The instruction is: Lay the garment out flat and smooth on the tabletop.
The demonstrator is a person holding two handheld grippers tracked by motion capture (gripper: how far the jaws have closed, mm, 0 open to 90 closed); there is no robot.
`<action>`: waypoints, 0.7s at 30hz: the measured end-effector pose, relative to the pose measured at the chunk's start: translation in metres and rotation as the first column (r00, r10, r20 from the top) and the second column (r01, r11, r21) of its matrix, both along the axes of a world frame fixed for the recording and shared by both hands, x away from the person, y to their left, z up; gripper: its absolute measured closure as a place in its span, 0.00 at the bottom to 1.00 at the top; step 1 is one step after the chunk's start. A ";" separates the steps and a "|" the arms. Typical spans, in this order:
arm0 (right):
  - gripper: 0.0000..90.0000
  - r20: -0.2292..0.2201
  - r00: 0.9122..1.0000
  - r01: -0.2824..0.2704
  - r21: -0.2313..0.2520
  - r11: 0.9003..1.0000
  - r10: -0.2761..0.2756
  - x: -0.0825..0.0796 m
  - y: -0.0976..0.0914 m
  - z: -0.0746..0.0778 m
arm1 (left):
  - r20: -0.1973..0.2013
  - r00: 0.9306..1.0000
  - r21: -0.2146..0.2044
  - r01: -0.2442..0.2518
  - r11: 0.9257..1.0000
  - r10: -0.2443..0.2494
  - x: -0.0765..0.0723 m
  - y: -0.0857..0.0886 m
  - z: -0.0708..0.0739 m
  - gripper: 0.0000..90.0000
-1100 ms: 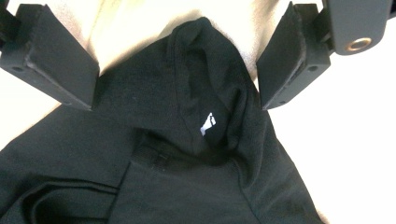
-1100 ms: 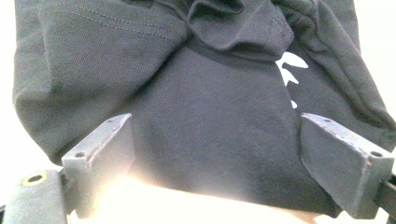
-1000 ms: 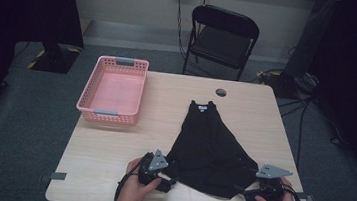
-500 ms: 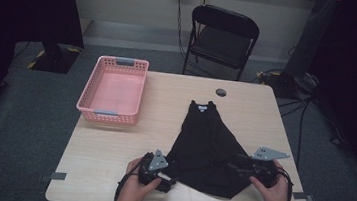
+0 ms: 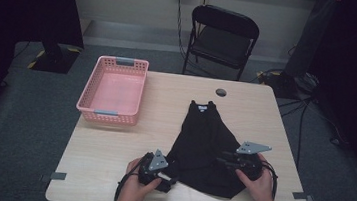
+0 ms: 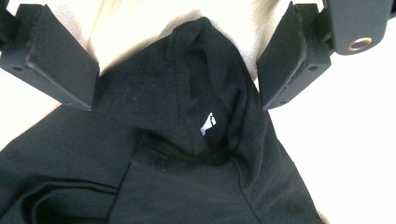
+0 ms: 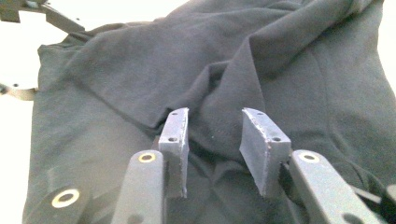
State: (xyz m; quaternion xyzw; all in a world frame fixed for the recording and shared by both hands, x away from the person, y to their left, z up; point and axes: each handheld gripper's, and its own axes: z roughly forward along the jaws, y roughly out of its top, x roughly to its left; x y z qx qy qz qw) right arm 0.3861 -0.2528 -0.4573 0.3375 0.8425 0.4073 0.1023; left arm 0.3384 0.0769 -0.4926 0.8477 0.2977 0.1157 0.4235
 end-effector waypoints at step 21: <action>0.98 -0.029 0.999 -0.042 0.024 0.999 0.043 0.006 -0.004 0.008 | 0.001 1.000 0.001 0.001 1.000 -0.001 0.000 0.000 0.000 0.14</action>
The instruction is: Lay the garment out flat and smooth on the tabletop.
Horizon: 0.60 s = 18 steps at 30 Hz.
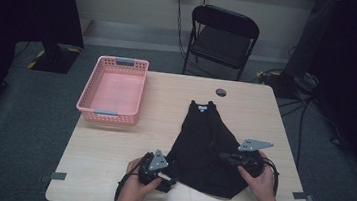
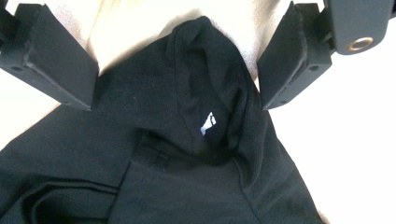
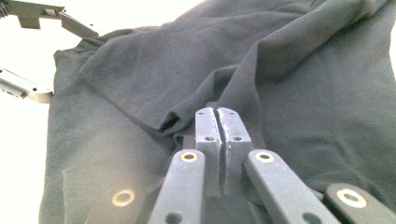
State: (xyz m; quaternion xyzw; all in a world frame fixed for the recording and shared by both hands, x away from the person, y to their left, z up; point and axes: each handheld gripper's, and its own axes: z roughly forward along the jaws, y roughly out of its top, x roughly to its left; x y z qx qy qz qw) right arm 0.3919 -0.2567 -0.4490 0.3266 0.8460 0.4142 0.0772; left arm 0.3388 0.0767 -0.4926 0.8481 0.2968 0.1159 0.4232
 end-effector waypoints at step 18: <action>0.99 0.018 0.999 0.035 0.056 0.998 -0.036 0.008 -0.023 0.030 | 0.000 1.000 0.000 0.000 1.000 0.000 0.000 0.000 0.000 0.14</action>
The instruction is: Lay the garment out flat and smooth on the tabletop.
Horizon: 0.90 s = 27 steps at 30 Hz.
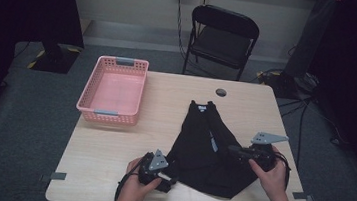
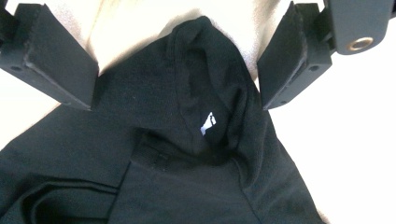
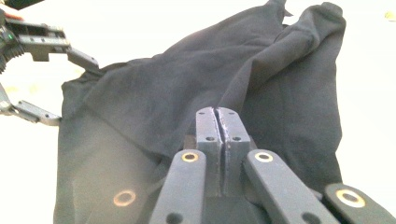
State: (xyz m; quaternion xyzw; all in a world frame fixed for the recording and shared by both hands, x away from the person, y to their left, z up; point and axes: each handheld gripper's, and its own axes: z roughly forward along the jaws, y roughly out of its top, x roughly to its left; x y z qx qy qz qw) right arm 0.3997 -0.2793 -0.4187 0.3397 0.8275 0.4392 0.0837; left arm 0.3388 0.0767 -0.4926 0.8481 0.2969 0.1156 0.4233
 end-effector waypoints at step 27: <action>0.99 0.011 0.997 0.076 0.049 0.996 -0.077 0.018 -0.036 0.019 | 0.000 1.000 0.000 0.000 1.000 0.000 0.000 0.000 0.000 0.14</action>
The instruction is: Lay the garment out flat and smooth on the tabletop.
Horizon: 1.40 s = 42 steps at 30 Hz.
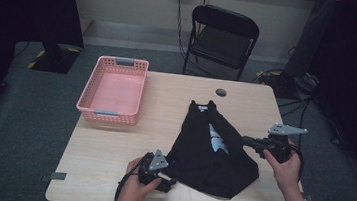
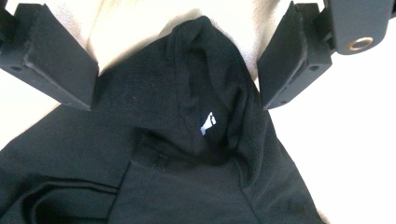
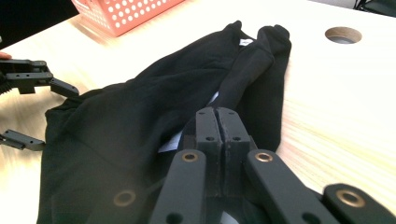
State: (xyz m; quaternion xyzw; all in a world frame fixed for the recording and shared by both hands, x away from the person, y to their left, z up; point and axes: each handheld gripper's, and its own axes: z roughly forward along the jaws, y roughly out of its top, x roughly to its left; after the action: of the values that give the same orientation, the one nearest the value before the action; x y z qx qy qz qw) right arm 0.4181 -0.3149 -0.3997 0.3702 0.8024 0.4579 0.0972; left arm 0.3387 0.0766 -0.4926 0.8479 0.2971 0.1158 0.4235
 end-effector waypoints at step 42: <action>0.98 -0.012 0.978 0.210 -0.003 0.978 -0.210 0.022 -0.092 -0.014 | -0.004 1.000 0.006 0.020 1.000 -0.020 0.003 -0.003 0.000 0.09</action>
State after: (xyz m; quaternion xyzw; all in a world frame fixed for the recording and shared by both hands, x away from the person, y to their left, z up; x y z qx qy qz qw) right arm 0.4402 -0.4068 -0.4136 0.4558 0.7596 0.4422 0.1404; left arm 0.3418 0.0740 -0.4930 0.8523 0.2891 0.1107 0.4216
